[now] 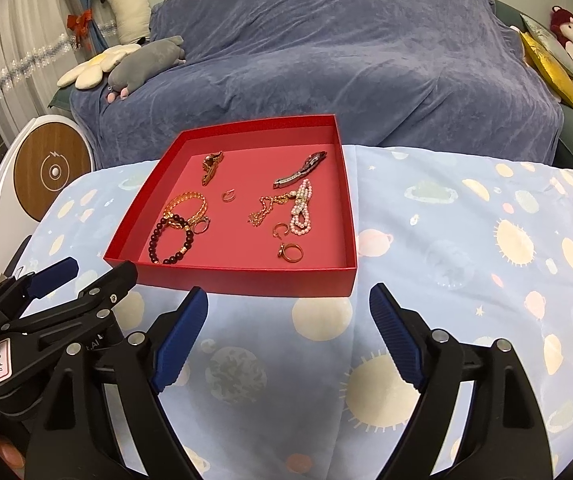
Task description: Organize jewelry
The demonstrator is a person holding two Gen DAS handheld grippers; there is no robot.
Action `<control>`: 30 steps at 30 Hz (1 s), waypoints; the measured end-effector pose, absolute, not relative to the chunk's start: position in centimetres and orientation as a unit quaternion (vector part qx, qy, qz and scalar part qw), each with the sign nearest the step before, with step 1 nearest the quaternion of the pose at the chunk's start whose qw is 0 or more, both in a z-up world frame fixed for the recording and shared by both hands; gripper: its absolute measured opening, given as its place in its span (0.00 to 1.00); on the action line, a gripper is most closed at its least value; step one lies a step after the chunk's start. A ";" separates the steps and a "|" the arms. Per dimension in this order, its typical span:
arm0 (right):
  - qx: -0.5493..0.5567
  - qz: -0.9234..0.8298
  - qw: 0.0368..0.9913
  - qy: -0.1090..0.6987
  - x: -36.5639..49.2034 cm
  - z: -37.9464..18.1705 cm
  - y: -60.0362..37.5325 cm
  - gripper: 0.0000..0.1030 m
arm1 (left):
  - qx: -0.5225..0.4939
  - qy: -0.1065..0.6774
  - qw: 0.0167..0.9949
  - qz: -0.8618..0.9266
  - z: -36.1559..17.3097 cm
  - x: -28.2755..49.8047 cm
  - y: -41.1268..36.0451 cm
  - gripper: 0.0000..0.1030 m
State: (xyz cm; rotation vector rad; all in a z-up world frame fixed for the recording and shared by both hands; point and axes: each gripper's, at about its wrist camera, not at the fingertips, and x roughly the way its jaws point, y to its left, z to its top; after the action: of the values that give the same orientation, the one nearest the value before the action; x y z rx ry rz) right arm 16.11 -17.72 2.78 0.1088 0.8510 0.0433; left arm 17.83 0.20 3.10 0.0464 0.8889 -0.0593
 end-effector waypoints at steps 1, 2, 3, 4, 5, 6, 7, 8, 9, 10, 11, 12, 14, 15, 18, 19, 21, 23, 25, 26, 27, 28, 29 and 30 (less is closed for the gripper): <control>0.050 0.020 0.910 0.411 16.1 2.8 -17.7 0.78 | 0.024 0.429 0.902 -0.028 3.1 17.8 0.2 0.71; 0.048 0.019 0.911 0.410 16.0 2.8 -17.6 0.78 | 0.024 0.429 0.902 -0.027 3.1 17.8 0.3 0.71; 0.049 0.019 0.911 0.410 16.0 2.8 -17.6 0.78 | 0.023 0.429 0.903 -0.027 3.1 17.7 0.3 0.71; 0.049 0.019 0.910 0.410 16.0 2.8 -17.6 0.78 | 0.022 0.429 0.903 -0.027 3.2 17.7 0.3 0.71; 0.048 0.019 0.911 0.410 16.0 2.8 -17.6 0.78 | 0.022 0.429 0.903 -0.027 3.2 17.7 0.3 0.71; 0.048 0.019 0.911 0.409 16.0 2.8 -17.6 0.78 | 0.023 0.428 0.903 -0.026 3.2 17.7 0.3 0.71; 0.049 0.019 0.911 0.410 16.0 2.8 -17.6 0.78 | 0.023 0.427 0.904 -0.025 3.2 17.7 0.4 0.71; 0.049 0.019 0.910 0.410 16.0 2.8 -17.6 0.78 | 0.024 0.427 0.904 -0.024 3.2 17.7 0.4 0.71; 0.049 0.019 0.910 0.411 16.0 2.8 -17.6 0.79 | 0.024 0.427 0.904 -0.024 3.2 17.7 0.4 0.71; 0.049 0.019 0.910 0.411 16.0 2.8 -17.6 0.78 | 0.024 0.427 0.903 -0.025 3.2 17.7 0.4 0.71; 0.048 0.019 0.910 0.411 16.0 2.9 -17.6 0.79 | 0.024 0.427 0.903 -0.024 3.2 17.6 0.4 0.71; 0.048 0.019 0.910 0.410 16.0 2.9 -17.6 0.78 | 0.023 0.427 0.904 -0.024 3.2 17.6 0.4 0.71; 0.048 0.019 0.911 0.410 16.0 2.9 -17.6 0.79 | 0.023 0.427 0.904 -0.024 3.2 17.6 0.4 0.71; 0.048 0.019 0.911 0.410 16.0 2.9 -17.6 0.79 | 0.023 0.427 0.904 -0.024 3.2 17.6 0.4 0.71; 0.049 0.019 0.910 0.410 16.0 2.9 -17.7 0.79 | 0.023 0.427 0.903 -0.024 3.2 17.6 0.4 0.71; 0.049 0.019 0.910 0.410 16.0 2.9 -17.6 0.79 | 0.024 0.427 0.903 -0.024 3.3 17.6 0.4 0.71; 0.049 0.019 0.911 0.410 16.0 2.9 -17.6 0.79 | 0.024 0.427 0.904 -0.024 3.2 17.6 0.4 0.71; 0.049 0.019 0.910 0.410 16.0 2.9 -17.6 0.78 | 0.024 0.428 0.903 -0.023 3.3 17.6 0.5 0.71; 0.048 0.019 0.911 0.410 16.0 2.9 -17.6 0.79 | 0.023 0.428 0.903 -0.023 3.2 17.6 0.5 0.71; 0.048 0.019 0.911 0.410 16.0 2.9 -17.6 0.79 | 0.023 0.429 0.903 -0.023 3.2 17.6 0.5 0.71; 0.048 0.019 0.911 0.410 16.0 2.9 -17.6 0.79 | 0.023 0.428 0.903 -0.023 3.2 17.6 0.5 0.71; 0.048 0.019 0.911 0.410 16.0 2.9 -17.6 0.79 | 0.022 0.429 0.903 -0.023 3.2 17.6 0.6 0.71; 0.048 0.019 0.911 0.410 16.0 2.9 -17.6 0.79 | 0.023 0.428 0.903 -0.023 3.3 17.6 0.5 0.71; 0.048 0.019 0.911 0.410 16.0 2.9 -17.7 0.79 | 0.023 0.428 0.903 -0.023 3.3 17.6 0.5 0.71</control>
State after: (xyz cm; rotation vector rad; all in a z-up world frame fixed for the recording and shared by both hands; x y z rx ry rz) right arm 15.97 -17.65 2.94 0.0999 0.8455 0.0394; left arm 17.64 0.54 3.25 0.0481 0.8847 -0.0470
